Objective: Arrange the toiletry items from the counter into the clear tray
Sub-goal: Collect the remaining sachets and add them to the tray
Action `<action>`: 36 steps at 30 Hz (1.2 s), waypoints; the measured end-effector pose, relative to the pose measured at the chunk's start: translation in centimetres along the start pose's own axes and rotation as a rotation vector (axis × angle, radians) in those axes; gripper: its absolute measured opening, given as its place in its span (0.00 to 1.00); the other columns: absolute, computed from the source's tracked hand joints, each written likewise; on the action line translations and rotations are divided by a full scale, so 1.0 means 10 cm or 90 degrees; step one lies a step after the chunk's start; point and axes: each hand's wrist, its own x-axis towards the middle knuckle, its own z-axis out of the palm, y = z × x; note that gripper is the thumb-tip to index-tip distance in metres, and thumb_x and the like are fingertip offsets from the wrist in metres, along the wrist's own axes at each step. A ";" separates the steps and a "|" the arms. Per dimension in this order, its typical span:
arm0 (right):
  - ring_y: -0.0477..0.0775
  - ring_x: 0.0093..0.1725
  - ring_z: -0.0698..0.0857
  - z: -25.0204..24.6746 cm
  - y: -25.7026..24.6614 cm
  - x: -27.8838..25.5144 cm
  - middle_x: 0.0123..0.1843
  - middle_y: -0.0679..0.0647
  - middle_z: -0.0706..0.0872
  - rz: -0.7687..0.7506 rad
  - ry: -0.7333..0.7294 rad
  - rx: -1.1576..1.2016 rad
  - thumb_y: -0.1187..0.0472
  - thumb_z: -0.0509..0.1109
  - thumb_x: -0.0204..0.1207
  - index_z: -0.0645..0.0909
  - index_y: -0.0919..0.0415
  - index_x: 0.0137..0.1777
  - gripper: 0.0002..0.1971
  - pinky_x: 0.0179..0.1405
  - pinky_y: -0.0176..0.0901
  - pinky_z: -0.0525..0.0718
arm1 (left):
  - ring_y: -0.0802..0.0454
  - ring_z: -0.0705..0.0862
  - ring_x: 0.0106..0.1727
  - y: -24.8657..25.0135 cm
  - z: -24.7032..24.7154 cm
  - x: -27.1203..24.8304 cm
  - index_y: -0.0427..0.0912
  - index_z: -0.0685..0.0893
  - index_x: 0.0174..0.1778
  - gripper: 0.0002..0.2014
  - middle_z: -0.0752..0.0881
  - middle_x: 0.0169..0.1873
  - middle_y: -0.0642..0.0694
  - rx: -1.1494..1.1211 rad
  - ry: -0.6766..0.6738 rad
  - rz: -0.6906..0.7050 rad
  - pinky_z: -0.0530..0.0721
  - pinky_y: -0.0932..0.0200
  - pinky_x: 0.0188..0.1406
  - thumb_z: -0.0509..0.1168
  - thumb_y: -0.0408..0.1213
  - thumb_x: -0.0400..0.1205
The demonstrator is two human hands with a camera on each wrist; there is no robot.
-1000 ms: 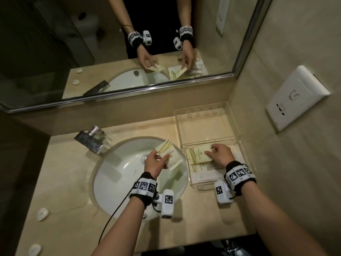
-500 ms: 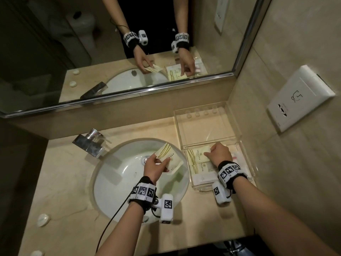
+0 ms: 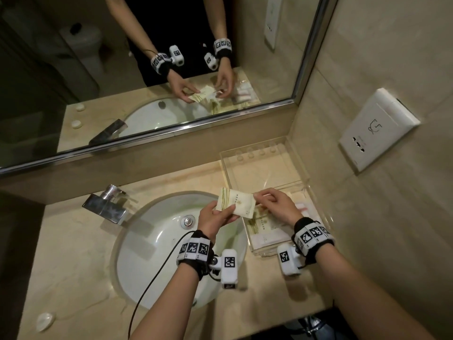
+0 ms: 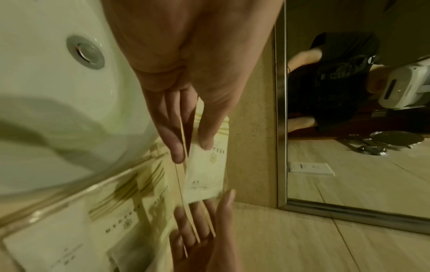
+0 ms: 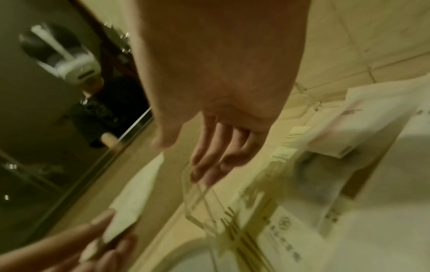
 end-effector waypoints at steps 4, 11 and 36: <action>0.60 0.45 0.91 -0.13 0.00 0.03 0.49 0.64 0.92 -0.007 -0.054 0.039 0.60 0.78 0.73 0.81 0.65 0.59 0.17 0.45 0.47 0.90 | 0.42 0.91 0.44 0.00 0.23 0.08 0.31 0.81 0.59 0.17 0.90 0.49 0.31 0.028 -0.018 -0.004 0.91 0.55 0.49 0.74 0.27 0.75; 0.54 0.42 0.86 -0.45 0.26 0.22 0.38 0.55 0.88 0.059 0.113 -0.180 0.59 0.78 0.73 0.83 0.65 0.59 0.17 0.54 0.49 0.85 | 0.53 0.83 0.33 -0.09 0.34 0.20 0.38 0.80 0.50 0.12 0.84 0.34 0.48 0.267 0.094 0.092 0.86 0.56 0.43 0.74 0.29 0.74; 0.51 0.49 0.83 -0.61 0.39 0.16 0.53 0.47 0.81 0.053 -0.057 -0.446 0.56 0.85 0.62 0.84 0.55 0.53 0.21 0.51 0.46 0.85 | 0.46 0.73 0.60 -0.53 0.89 0.58 0.47 0.80 0.56 0.22 0.78 0.58 0.48 0.862 -0.149 0.330 0.76 0.52 0.59 0.69 0.22 0.69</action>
